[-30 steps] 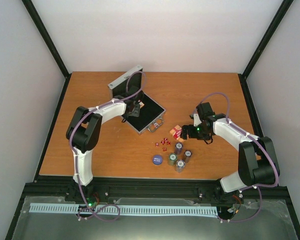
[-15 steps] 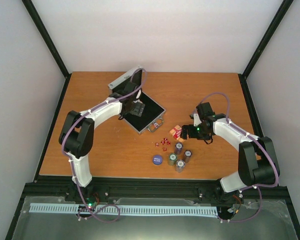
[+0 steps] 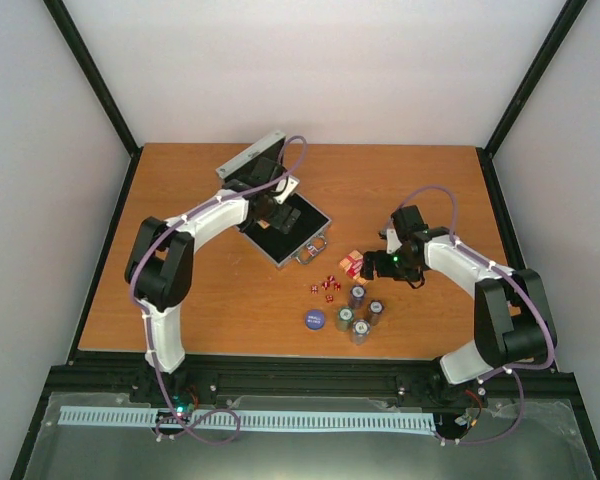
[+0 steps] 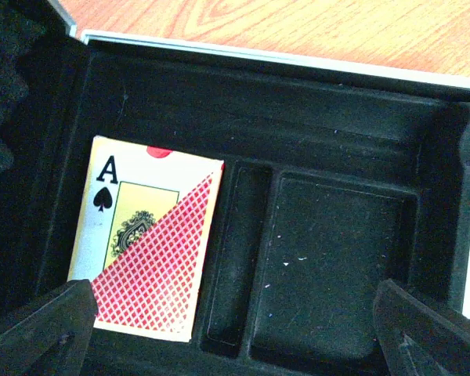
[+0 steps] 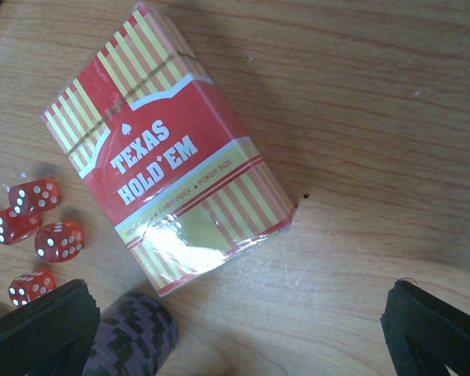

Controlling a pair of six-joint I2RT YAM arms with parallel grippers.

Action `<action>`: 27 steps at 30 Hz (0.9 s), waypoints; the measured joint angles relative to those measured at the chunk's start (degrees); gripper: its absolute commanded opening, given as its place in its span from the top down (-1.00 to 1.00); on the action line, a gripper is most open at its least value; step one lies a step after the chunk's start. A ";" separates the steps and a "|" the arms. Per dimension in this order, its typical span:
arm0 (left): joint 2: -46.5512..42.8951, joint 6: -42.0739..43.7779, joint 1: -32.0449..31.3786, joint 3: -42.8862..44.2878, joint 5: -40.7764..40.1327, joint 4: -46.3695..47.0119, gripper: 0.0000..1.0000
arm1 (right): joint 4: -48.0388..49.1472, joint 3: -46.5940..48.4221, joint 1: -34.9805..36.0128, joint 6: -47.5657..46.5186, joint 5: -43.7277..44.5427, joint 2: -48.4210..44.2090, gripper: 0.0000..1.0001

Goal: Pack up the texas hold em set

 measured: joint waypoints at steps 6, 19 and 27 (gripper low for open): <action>0.24 2.16 -1.01 2.23 1.31 -1.38 -0.99 | -0.66 1.09 0.00 0.00 0.76 0.11 -1.00; -3.93 0.66 -2.51 6.73 5.88 -9.68 -0.91 | -5.38 8.04 0.00 1.36 6.54 -1.60 -1.00; -3.96 -2.05 -1.11 7.13 5.03 -11.89 0.93 | -5.68 12.90 0.00 4.59 9.70 -1.97 -0.99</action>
